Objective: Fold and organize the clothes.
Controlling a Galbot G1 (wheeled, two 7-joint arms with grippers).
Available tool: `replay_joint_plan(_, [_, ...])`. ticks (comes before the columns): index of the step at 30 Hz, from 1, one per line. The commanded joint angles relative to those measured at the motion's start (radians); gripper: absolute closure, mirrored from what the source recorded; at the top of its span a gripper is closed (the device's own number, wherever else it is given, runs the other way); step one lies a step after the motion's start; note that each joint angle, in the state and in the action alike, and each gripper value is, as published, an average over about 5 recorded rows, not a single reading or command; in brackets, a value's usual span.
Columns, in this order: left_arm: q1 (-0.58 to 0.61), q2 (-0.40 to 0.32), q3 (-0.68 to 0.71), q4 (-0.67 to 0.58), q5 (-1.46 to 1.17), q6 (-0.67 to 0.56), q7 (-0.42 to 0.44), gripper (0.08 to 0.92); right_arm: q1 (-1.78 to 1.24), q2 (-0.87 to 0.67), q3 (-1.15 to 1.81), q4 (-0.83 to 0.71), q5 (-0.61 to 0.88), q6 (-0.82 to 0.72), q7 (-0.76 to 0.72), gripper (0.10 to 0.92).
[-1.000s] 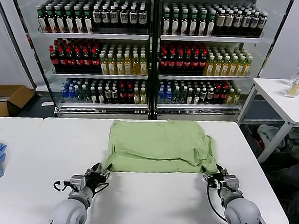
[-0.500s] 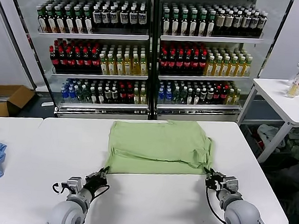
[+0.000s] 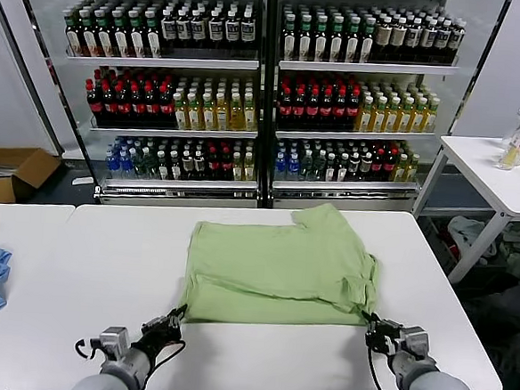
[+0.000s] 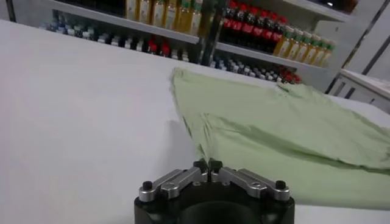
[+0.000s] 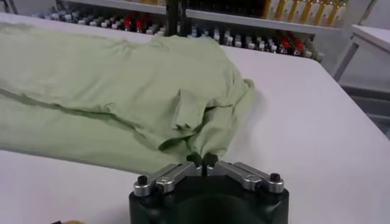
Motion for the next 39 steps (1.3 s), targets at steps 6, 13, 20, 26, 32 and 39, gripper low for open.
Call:
replay_joint_plan(6, [0.414,-0.011,-0.086,-0.31,0.094,0.048,-0.013,0.916,-0.28,-0.019,0.125,0.198,-0.091,-0.009,0.001,0.898])
replay_joint_plan(13, [0.436,0.004,-0.084,-0.341,0.163,0.086,0.0,0.904,-0.284,-0.019,0.128,0.216,-0.192,-0.003,0.006,0.815])
replay_joint_plan(20, [0.294,0.068,-0.143,-0.329,0.102,0.038,0.006,0.731,-0.177,-0.043,0.156,0.219,-0.127,0.049,0.028,0.608])
replay_joint_plan(26, [0.064,0.105,-0.113,-0.191,0.05,-0.006,-0.034,0.558,0.077,-0.07,0.04,0.104,-0.045,0.053,0.043,0.434])
replay_joint_plan(32, [-0.155,0.127,-0.021,0.033,0.051,-0.015,-0.04,0.385,0.434,-0.029,-0.195,-0.167,-0.023,0.049,0.055,0.266])
replay_joint_plan(39, [-0.361,0.125,0.098,0.203,0.046,0.001,-0.043,0.201,0.719,0.046,-0.33,-0.432,0.017,0.047,0.04,0.203])
